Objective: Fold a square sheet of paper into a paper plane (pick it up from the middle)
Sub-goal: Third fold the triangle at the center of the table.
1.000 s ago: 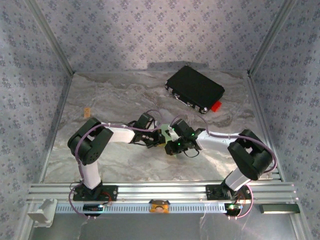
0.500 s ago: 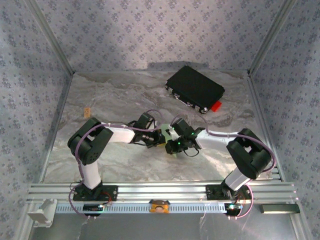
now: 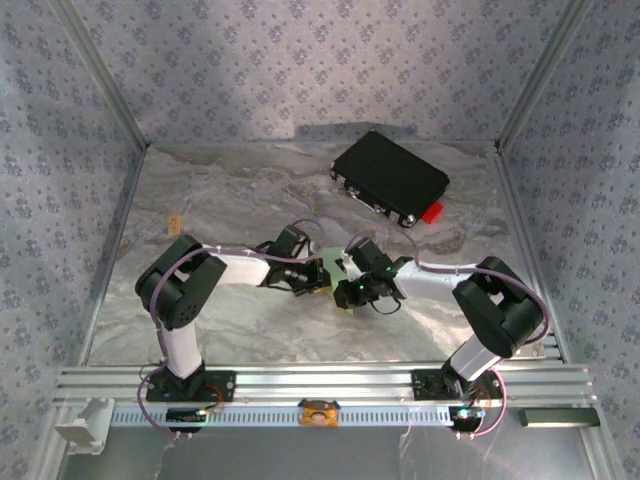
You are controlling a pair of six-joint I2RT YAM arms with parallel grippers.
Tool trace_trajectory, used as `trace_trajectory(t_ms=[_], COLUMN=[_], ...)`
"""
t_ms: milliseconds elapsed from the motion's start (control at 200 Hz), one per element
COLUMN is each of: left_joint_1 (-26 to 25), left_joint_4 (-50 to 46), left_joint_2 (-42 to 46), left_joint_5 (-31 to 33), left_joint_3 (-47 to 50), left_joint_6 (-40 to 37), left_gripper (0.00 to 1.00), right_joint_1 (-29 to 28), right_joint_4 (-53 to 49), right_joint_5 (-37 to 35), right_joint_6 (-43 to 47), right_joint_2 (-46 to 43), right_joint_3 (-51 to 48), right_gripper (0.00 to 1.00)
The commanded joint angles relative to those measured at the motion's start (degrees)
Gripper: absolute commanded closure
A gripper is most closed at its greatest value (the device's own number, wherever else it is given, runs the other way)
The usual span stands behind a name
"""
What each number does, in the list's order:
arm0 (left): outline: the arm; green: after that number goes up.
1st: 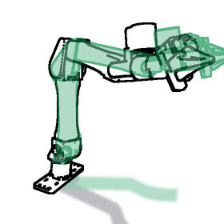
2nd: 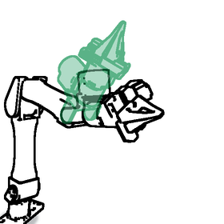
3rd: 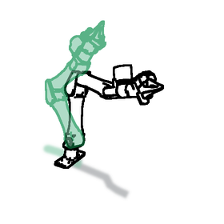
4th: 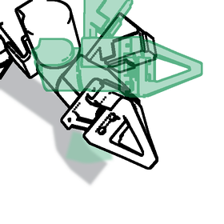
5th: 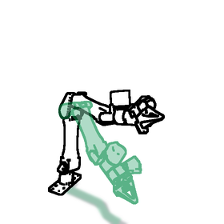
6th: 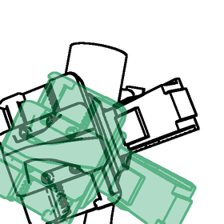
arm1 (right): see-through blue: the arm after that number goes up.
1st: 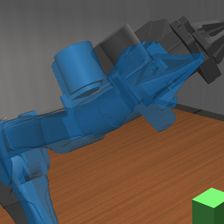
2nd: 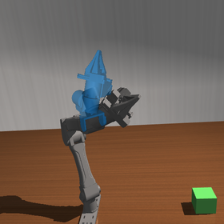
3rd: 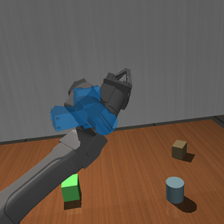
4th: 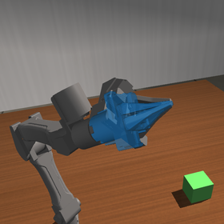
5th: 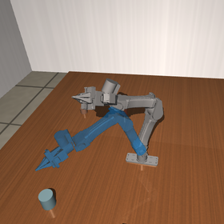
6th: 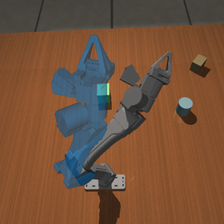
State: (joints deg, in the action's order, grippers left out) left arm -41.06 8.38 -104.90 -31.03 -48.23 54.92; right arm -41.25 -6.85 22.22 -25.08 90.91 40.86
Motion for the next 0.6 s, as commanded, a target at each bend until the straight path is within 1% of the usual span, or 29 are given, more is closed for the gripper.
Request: trace_trajectory(t_ms=[0,200,395,595], left_joint_1=[-0.25,-0.25,-0.21,-0.25], left_joint_4=[-2.78,-2.85,-2.78,-2.76], left_joint_2=[-1.27,-1.36,-1.45,-1.37], left_joint_5=[1.88,1.92,1.84,1.85], left_joint_3=[-0.81,-0.86,-0.9,-0.82], left_joint_6=[-1.04,-1.13,-1.13,-1.13], left_gripper=[0.98,0.98,0.98,0.98], right_joint_1=[0.65,-0.48,-1.61,-2.34], right_joint_4=[0.31,0.58,0.05,-1.32], right_joint_5=[1.55,3.12,3.84,0.28], right_joint_6=[-0.62,0.19,0.62,-0.04], right_joint_2=[-0.85,-3.85,-2.19,0.78], right_joint_3=[-1.19,-0.81,0.26,1.54], right_gripper=[0.9,0.88,0.88,0.88])
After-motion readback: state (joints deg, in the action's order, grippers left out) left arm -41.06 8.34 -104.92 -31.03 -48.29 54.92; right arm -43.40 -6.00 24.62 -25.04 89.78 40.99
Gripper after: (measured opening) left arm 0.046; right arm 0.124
